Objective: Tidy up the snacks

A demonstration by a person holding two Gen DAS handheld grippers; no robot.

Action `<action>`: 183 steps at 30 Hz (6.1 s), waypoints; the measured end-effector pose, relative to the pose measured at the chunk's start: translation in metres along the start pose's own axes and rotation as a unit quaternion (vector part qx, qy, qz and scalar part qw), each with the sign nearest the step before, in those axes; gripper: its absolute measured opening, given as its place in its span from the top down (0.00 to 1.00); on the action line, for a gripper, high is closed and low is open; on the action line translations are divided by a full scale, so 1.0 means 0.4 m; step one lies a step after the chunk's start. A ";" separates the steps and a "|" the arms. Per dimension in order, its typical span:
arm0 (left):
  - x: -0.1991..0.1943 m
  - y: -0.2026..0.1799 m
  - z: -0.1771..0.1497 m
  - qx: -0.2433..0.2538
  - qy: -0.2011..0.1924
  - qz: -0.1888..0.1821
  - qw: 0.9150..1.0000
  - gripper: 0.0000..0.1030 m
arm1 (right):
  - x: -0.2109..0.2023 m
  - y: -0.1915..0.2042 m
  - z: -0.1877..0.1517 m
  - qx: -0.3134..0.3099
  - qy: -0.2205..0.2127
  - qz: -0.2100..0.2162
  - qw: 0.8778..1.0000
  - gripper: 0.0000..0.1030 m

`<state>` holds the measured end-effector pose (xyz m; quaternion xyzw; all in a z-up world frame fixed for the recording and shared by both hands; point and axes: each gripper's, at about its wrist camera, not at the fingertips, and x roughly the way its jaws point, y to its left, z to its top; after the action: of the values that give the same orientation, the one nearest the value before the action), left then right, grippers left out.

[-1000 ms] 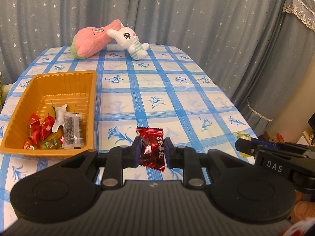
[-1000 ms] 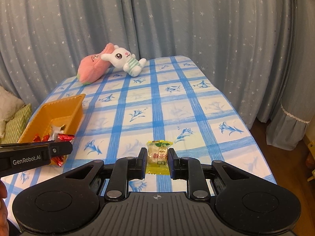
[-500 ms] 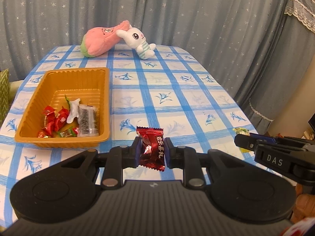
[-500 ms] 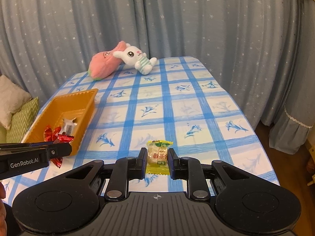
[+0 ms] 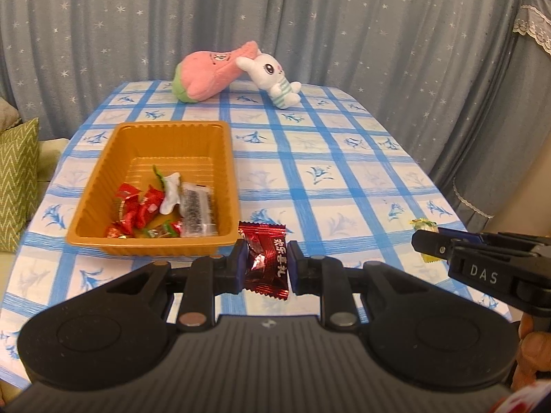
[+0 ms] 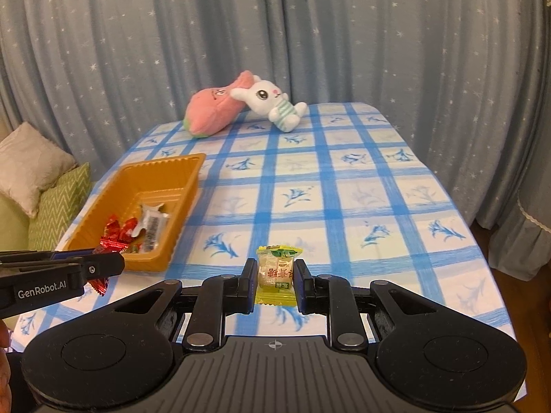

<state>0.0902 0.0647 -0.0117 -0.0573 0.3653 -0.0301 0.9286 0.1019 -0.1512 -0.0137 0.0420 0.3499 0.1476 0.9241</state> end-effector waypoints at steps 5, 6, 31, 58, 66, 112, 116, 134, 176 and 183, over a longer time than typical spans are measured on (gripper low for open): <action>-0.013 0.038 0.000 -0.004 -0.001 0.010 1.000 0.79 | 0.013 0.042 0.006 -0.011 0.002 0.012 1.000 0.79; -0.015 0.046 0.001 -0.006 -0.001 0.013 1.000 0.79 | 0.016 0.049 0.008 -0.013 0.002 0.015 1.000 0.79; -0.007 0.215 0.028 -0.032 -0.004 0.045 0.998 0.79 | 0.138 0.239 0.032 -0.062 0.020 0.066 0.996 0.79; 0.139 0.329 0.131 -0.022 0.008 0.048 0.999 0.79 | 0.326 0.338 0.139 -0.076 0.020 0.091 0.993 0.79; 0.188 0.358 0.164 -0.014 0.010 0.050 0.999 0.79 | 0.381 0.347 0.169 -0.079 0.021 0.094 0.992 0.79; 0.416 0.443 0.247 0.012 0.031 0.037 0.999 0.61 | 0.615 0.332 0.239 -0.074 0.043 0.094 0.992 0.79; 0.394 0.455 0.239 0.012 0.027 0.048 0.998 0.59 | 0.616 0.330 0.238 -0.072 0.045 0.096 0.992 0.79; 0.360 0.467 0.214 0.012 0.022 0.065 0.998 0.30 | 0.611 0.356 0.273 -0.054 0.034 0.141 0.988 0.77; -0.069 0.291 0.060 -0.033 -0.019 0.086 0.996 0.00 | 0.149 0.256 0.122 -0.012 0.043 0.052 0.998 0.20; -0.135 0.250 0.033 -0.043 -0.021 0.086 0.995 0.00 | 0.054 0.232 0.078 -0.017 0.039 0.042 0.998 0.17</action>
<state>0.0610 0.1701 0.0214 -0.0663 0.3499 0.0673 0.9320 0.1153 -0.0556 0.0129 0.0353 0.3810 0.1933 0.9035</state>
